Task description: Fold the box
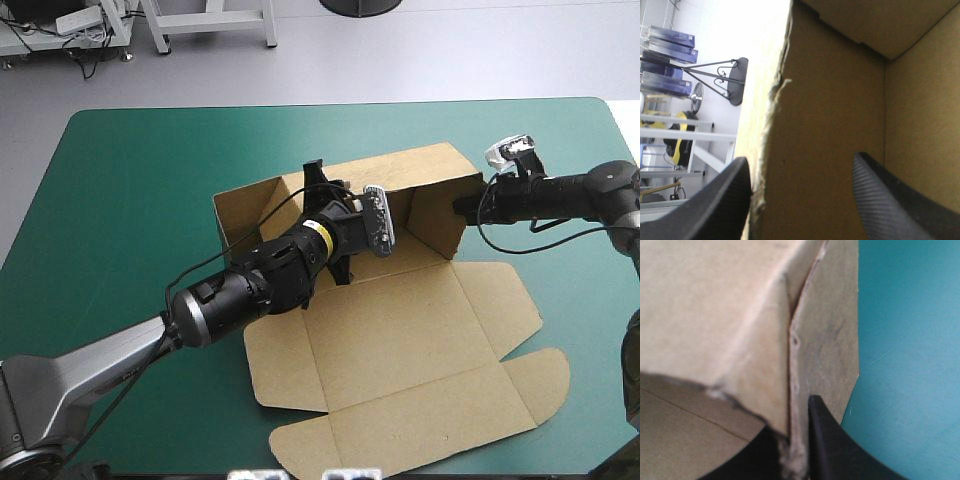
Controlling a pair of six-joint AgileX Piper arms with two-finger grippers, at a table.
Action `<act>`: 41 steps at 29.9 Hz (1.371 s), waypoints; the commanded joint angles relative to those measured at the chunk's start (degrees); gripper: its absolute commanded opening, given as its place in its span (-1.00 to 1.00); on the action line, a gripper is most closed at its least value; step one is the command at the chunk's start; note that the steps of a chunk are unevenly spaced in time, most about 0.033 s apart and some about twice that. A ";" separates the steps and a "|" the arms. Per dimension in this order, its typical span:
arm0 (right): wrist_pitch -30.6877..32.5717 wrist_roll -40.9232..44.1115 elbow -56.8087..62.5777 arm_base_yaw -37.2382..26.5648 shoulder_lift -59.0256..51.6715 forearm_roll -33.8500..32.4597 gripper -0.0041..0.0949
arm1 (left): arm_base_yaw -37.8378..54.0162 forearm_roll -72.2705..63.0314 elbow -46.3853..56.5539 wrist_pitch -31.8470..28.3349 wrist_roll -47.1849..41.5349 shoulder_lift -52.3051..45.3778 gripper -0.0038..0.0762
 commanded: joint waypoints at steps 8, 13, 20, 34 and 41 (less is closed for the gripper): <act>-0.48 8.93 -1.02 0.55 -3.08 0.02 -0.91 | -4.06 2.46 -2.59 -6.25 -5.70 -11.88 -0.27; -3.76 14.37 -2.25 4.42 -7.62 -4.62 -0.91 | 4.99 9.07 -6.95 -2.43 -13.05 -13.99 -0.91; -0.55 35.96 -11.86 12.10 -10.48 -20.20 -0.91 | 26.70 -3.56 -12.47 -0.30 -13.94 -13.99 -0.90; 14.95 56.21 -32.48 18.44 4.81 -36.40 -0.91 | 71.85 -78.35 -13.43 25.66 24.53 -13.89 -0.90; 14.82 57.03 -38.42 18.44 15.33 -36.24 -0.91 | 80.18 -85.04 -13.06 40.55 26.50 -14.00 -0.90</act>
